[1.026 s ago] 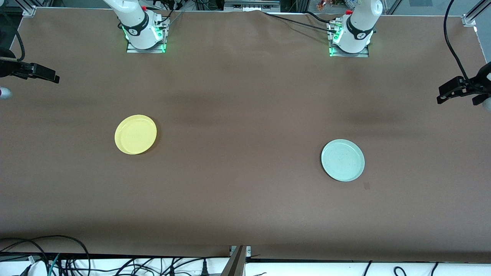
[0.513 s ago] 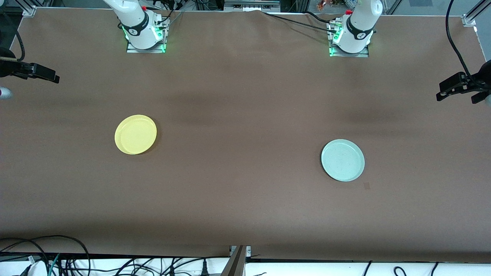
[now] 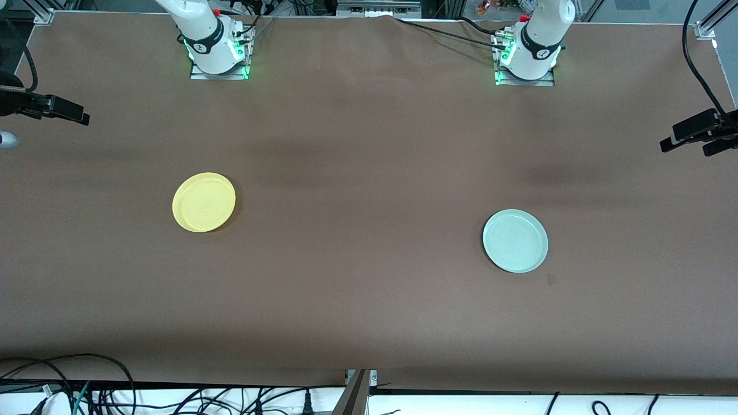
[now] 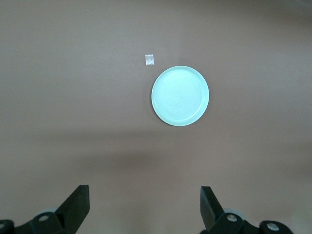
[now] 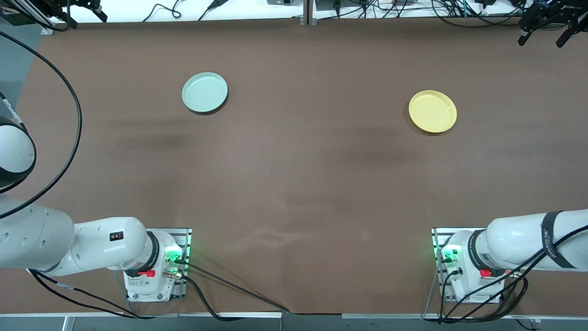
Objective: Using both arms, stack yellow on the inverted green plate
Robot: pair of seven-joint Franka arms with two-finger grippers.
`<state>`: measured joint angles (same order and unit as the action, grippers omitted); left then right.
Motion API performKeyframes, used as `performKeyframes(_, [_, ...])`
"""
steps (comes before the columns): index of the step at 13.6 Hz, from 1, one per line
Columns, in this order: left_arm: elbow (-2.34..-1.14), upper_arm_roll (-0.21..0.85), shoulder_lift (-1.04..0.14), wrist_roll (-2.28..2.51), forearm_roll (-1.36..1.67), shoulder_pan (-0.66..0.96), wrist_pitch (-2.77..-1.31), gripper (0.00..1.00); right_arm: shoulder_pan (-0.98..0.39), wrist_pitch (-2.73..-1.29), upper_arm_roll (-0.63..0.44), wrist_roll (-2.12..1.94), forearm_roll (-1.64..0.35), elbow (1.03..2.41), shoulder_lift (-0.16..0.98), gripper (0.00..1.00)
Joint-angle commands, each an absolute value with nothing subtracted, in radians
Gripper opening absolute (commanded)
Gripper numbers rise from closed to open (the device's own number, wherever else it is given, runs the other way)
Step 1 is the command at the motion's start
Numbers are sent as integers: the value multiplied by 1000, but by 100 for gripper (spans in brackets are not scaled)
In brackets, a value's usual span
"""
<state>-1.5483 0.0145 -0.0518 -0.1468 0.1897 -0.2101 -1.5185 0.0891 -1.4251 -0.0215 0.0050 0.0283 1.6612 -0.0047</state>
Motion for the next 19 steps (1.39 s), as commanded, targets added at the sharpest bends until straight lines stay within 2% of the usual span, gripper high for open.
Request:
performKeyframes(1, [-1508, 25, -67, -153, 207, -210, -1494, 100, 98, -1408, -15, 3, 12, 1647, -3, 100])
performKeyframes(6, [-1508, 34, -126, -167, 57, -189, -1520, 100, 98, -1408, -17, 2, 12, 1647, -3, 100])
performKeyframes(9, [-1506, 98, -129, -164, -73, -175, -1520, 100, 98, -1408, -15, 3, 12, 1647, -3, 100])
performKeyframes(14, [-1534, 129, -118, -128, -66, -179, -1476, 100, 98, -1408, -17, 2, 12, 1647, -3, 100])
performKeyframes(19, [-1728, 146, -51, -40, -32, -184, -1569, 100, 97, -1407, -11, 9, 14, 1647, -3, 100])
